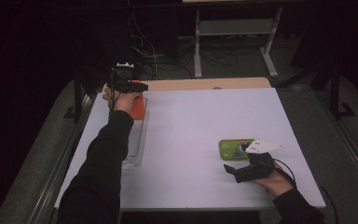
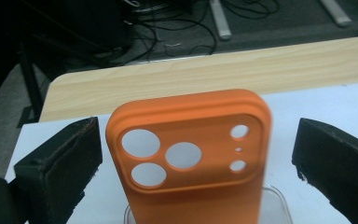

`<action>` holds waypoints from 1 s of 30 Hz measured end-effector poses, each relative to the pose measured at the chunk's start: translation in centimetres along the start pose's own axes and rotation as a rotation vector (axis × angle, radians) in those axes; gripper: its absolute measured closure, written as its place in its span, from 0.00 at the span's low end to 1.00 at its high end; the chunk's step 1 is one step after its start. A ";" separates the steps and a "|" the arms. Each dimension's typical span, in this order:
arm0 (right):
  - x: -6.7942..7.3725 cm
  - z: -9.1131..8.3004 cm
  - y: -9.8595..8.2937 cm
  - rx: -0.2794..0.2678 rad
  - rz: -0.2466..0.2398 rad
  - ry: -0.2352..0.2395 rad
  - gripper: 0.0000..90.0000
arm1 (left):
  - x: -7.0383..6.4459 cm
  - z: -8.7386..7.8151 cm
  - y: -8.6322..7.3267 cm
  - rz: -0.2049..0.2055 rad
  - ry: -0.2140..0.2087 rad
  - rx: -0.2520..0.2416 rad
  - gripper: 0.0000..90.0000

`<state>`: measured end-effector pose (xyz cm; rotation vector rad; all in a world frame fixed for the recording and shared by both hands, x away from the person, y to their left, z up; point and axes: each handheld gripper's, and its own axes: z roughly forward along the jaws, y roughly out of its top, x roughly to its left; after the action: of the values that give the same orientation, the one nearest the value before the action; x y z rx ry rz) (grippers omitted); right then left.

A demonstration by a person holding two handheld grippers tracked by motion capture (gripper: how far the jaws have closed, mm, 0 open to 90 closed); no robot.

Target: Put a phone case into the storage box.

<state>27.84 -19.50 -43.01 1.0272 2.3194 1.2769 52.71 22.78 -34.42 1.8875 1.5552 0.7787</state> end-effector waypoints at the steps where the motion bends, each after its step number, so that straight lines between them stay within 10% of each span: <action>1: 0.0 0.0 0.0 -0.002 -0.003 -0.001 0.00 | 0.1 -0.2 0.0 0.003 -0.023 -0.004 0.01; 16: 0.0 0.2 0.1 0.001 -0.004 -0.003 0.00 | 0.8 -6.0 -0.1 0.088 -0.287 -0.049 0.01; 30: 0.2 0.1 0.0 0.006 -0.016 -0.011 0.00 | -3.3 -10.4 -2.7 0.247 -0.522 -0.063 0.01</action>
<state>27.74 -19.27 -43.01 1.0130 2.3202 1.2561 42.72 20.65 -29.74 2.0482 0.9798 0.3773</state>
